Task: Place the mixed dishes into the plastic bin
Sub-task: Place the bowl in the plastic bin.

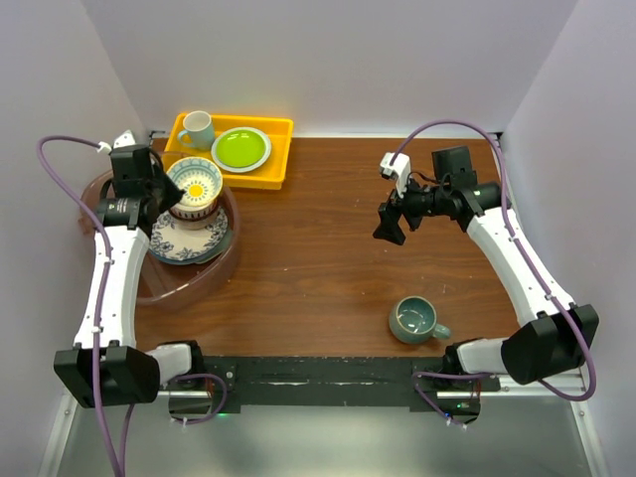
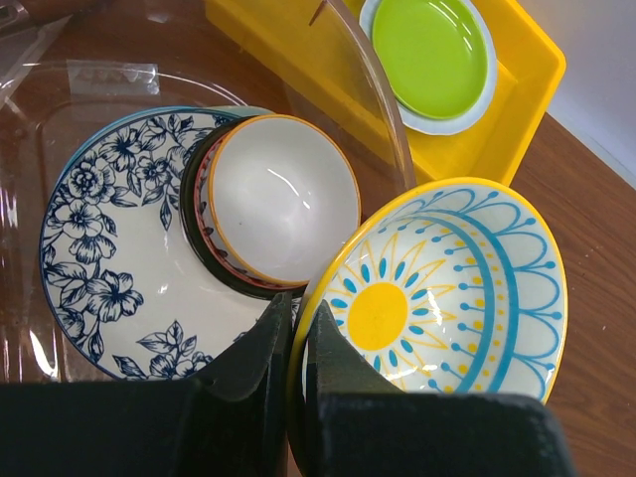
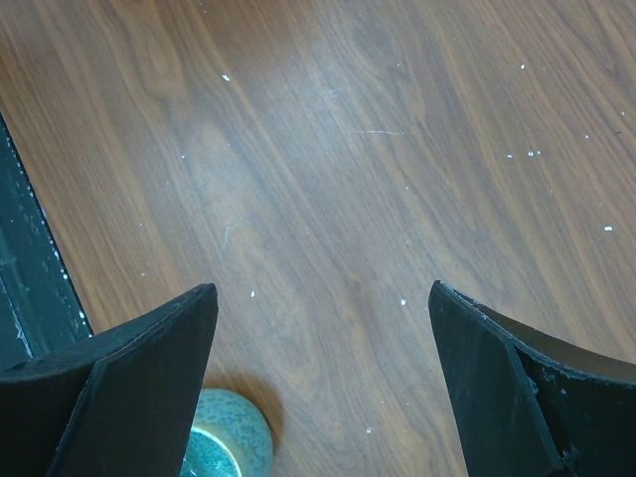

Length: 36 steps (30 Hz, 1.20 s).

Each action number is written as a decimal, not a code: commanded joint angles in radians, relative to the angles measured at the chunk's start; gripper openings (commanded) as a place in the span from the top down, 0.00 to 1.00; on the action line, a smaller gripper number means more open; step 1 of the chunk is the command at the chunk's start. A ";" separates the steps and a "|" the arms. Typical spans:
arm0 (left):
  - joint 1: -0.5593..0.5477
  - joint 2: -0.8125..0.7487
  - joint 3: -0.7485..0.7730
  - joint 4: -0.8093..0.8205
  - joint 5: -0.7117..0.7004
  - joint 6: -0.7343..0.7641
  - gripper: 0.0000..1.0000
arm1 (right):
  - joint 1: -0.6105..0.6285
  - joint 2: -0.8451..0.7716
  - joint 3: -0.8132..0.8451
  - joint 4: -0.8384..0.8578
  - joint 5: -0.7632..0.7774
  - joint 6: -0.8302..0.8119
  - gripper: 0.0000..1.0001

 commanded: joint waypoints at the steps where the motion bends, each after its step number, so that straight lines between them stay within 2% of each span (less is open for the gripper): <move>1: 0.015 0.000 0.005 0.092 0.019 0.027 1.00 | -0.005 -0.010 -0.009 0.026 0.007 0.012 0.09; 12: 0.027 0.052 -0.011 0.111 0.005 0.030 1.00 | -0.005 -0.015 -0.020 0.029 0.007 0.010 0.08; 30: 0.051 0.239 0.031 0.105 -0.047 0.085 1.00 | -0.005 -0.028 -0.026 0.028 0.006 0.013 0.08; 36: 0.055 0.267 0.032 0.103 -0.051 0.090 0.97 | -0.005 -0.022 -0.018 0.028 0.005 0.010 0.08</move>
